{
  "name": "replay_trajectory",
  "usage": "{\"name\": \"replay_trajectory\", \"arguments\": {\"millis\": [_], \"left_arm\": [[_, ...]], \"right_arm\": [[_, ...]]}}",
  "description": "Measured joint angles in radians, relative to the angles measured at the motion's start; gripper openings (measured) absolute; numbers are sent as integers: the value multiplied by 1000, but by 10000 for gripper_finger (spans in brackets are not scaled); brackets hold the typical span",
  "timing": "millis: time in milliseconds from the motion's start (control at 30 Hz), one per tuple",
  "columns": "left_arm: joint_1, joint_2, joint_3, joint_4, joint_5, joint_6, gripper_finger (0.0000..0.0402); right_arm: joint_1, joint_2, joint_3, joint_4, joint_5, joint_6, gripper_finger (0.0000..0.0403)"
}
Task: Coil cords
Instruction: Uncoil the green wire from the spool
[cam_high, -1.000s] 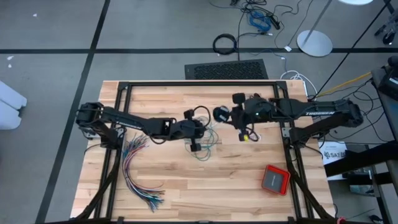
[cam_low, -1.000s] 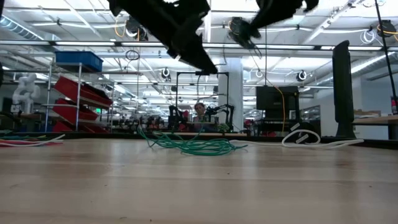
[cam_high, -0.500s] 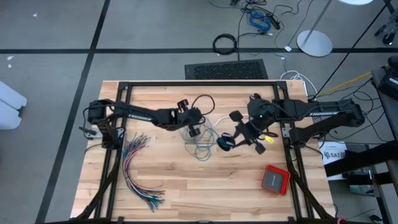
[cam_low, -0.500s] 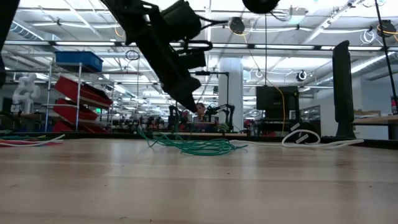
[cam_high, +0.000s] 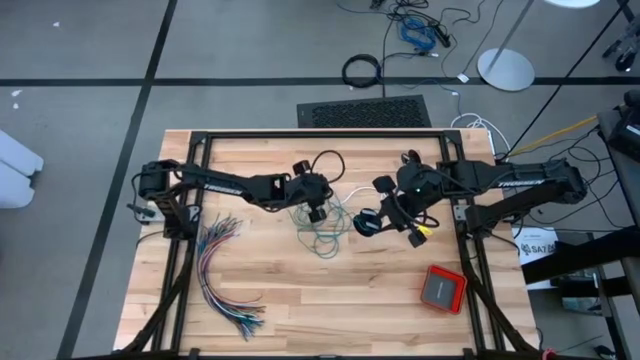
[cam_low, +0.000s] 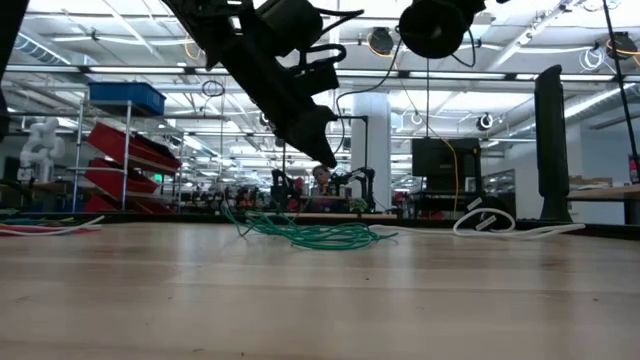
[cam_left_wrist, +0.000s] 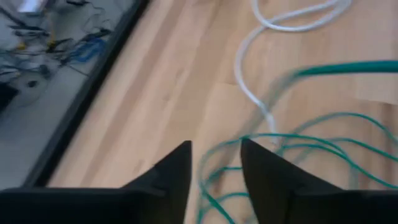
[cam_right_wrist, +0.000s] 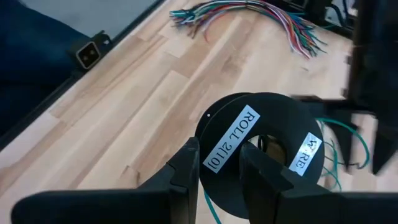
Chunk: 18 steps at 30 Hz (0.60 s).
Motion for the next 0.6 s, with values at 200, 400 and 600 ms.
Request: {"name": "replay_trajectory", "arguments": {"millis": [200, 400, 600], "left_arm": [[-46, -22, 0, -3, 21, -43, 244], [-120, -71, 0, 18, -86, -36, 296], [-195, -80, 0, 44, -323, 12, 299]], "right_arm": [[0, 0, 0, 0, 3, -9, 78], [-12, 0, 0, -3, 51, -12, 78], [-30, 0, 0, 20, 49, -12, 78]]}}
